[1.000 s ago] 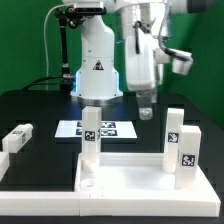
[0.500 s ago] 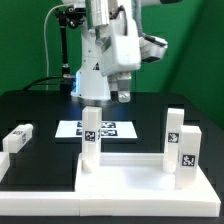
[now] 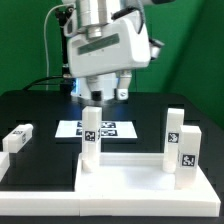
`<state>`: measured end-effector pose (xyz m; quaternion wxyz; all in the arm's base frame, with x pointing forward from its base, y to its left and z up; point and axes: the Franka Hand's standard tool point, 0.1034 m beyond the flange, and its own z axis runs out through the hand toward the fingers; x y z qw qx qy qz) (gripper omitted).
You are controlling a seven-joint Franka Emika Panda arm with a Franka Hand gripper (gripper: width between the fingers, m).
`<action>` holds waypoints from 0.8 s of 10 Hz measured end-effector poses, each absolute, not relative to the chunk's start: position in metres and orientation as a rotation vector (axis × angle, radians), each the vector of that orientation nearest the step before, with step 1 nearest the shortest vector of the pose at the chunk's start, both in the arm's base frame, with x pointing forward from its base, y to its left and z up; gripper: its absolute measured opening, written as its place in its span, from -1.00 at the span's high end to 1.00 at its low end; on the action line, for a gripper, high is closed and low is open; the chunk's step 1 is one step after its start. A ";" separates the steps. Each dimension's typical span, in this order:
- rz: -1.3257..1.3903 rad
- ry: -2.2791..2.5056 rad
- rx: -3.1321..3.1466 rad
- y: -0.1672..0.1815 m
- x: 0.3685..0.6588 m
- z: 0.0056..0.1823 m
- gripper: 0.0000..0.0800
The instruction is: Assemble desk
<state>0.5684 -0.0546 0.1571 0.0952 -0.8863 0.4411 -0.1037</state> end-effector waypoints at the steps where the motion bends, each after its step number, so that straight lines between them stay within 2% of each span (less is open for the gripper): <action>1: -0.328 1.160 -2.709 -0.076 0.558 0.160 -0.62; 4: -0.357 0.837 -2.870 -0.149 0.544 0.165 -0.62; 8: -0.322 0.765 -2.888 -0.145 0.542 0.162 -0.62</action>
Offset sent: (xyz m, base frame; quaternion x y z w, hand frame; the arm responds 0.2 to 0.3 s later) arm -0.0011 -0.0848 0.0077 0.0163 -0.0228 -0.1513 0.9881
